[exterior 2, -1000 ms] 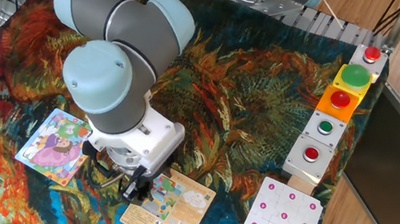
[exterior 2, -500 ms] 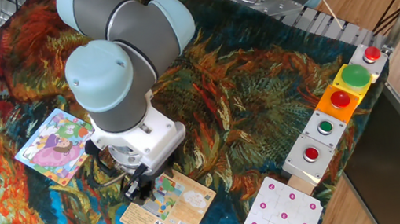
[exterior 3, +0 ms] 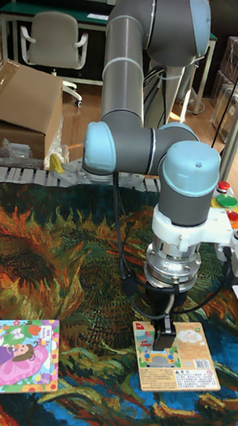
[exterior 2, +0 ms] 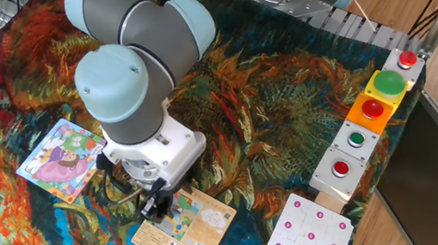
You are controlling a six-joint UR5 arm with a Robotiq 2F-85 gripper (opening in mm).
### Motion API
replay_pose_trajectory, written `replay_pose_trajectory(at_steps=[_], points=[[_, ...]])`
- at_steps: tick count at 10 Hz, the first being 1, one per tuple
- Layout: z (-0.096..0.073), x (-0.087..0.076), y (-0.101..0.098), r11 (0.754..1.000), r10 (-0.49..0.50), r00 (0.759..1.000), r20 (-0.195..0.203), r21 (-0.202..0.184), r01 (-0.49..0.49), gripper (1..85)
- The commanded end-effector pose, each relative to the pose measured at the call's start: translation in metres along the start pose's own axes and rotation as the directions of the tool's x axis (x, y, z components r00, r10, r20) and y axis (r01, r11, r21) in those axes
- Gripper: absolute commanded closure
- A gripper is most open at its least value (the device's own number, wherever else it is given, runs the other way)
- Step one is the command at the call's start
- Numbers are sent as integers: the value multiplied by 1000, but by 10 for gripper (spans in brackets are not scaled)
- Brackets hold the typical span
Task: Assemble one piece of a puzzle
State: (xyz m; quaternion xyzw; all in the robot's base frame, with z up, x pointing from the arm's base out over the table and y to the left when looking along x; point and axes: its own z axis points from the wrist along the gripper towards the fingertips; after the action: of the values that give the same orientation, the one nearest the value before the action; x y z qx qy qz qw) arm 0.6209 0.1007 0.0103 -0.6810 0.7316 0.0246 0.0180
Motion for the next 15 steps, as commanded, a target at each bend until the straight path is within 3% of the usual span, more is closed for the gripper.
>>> replay_pose_trajectory(at_steps=[1,15], points=[[0,0,1,1000,-5,1000,10,-5,5,327],[6,1,1,999,-33,999,5,-5,33,367]])
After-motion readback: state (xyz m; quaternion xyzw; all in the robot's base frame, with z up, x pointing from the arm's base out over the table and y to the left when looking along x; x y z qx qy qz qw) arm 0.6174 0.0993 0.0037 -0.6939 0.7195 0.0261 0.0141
